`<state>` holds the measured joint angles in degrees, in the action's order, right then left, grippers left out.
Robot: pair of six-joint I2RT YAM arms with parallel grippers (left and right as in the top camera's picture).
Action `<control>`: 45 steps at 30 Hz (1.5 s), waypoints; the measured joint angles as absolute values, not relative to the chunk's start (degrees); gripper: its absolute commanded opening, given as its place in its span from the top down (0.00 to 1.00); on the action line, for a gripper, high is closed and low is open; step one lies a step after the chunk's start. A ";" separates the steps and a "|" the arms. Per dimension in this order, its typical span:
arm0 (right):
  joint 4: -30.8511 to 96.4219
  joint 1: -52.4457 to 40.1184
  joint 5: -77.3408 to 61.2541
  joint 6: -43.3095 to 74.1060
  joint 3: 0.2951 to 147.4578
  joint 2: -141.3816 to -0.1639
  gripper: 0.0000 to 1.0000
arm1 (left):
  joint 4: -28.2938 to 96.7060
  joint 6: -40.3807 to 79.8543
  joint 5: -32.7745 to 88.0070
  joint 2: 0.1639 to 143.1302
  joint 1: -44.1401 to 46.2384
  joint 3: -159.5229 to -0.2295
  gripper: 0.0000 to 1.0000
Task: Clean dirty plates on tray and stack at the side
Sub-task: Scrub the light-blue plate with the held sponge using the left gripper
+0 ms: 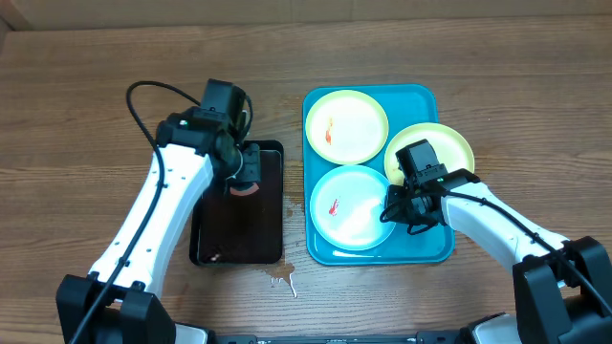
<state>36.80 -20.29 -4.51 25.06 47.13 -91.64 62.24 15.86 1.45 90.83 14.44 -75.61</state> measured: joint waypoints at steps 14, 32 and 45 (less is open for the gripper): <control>36.82 -20.29 -4.56 25.10 47.13 -91.64 0.96 | 44.82 19.92 9.56 95.31 32.99 -75.57 0.96; 36.91 -20.29 -4.97 25.23 47.13 -91.64 0.96 | 46.61 31.38 14.04 114.61 36.05 -78.91 0.96; 36.88 -20.29 -5.34 25.28 47.13 -91.64 0.96 | 51.62 21.21 3.40 115.48 36.25 -82.32 0.96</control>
